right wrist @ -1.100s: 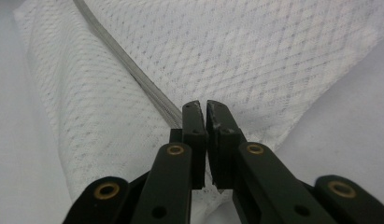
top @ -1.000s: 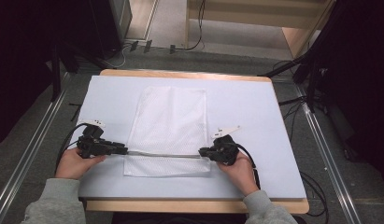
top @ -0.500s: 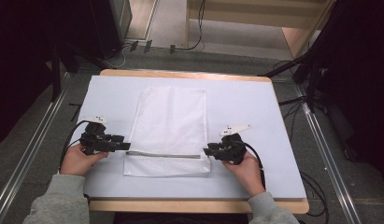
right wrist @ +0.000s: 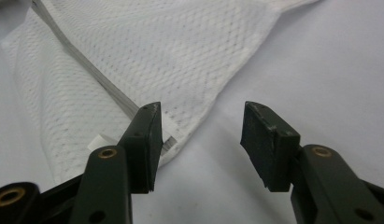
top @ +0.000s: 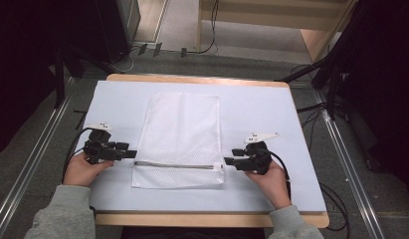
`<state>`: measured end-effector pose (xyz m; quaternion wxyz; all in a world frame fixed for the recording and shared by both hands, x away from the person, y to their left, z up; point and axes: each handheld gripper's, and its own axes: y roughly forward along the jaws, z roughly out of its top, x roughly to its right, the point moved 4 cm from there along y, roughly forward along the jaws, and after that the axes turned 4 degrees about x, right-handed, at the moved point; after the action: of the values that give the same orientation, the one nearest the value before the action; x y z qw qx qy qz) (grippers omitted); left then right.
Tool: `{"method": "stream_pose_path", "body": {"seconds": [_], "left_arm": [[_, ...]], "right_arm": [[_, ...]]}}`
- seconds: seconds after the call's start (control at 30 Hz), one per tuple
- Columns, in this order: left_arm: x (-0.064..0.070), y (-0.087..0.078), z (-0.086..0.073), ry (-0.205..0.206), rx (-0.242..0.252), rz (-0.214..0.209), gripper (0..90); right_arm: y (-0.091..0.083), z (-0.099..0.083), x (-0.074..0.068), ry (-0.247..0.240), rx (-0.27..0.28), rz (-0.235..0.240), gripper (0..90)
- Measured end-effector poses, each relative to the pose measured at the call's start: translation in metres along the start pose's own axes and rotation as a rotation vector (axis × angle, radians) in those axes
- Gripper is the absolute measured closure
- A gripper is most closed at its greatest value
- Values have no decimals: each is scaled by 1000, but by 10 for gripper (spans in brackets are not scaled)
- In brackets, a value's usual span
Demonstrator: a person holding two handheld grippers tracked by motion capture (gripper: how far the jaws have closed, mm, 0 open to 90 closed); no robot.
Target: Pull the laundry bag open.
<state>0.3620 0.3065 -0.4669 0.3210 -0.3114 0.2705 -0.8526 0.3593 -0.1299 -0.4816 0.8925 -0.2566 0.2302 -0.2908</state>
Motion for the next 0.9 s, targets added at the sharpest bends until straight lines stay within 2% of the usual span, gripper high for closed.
{"method": "stream_pose_path", "body": {"seconds": [0.3,0.43,0.57,0.77,0.9], "left_arm": [[-3,-1,-1,-5,-2,17,382],[-4,-2,-1,-10,4,26,379],[-7,-3,-1,-15,6,37,372],[-9,-5,-1,-25,12,44,369],[-11,-4,-2,-28,10,52,361]], "right_arm": [[-14,-7,17,25,22,-48,363],[-19,-9,24,18,31,-82,355],[-25,-11,31,40,40,-113,353],[-28,-15,39,57,35,-140,344],[-26,-17,42,58,28,-137,316]]}}
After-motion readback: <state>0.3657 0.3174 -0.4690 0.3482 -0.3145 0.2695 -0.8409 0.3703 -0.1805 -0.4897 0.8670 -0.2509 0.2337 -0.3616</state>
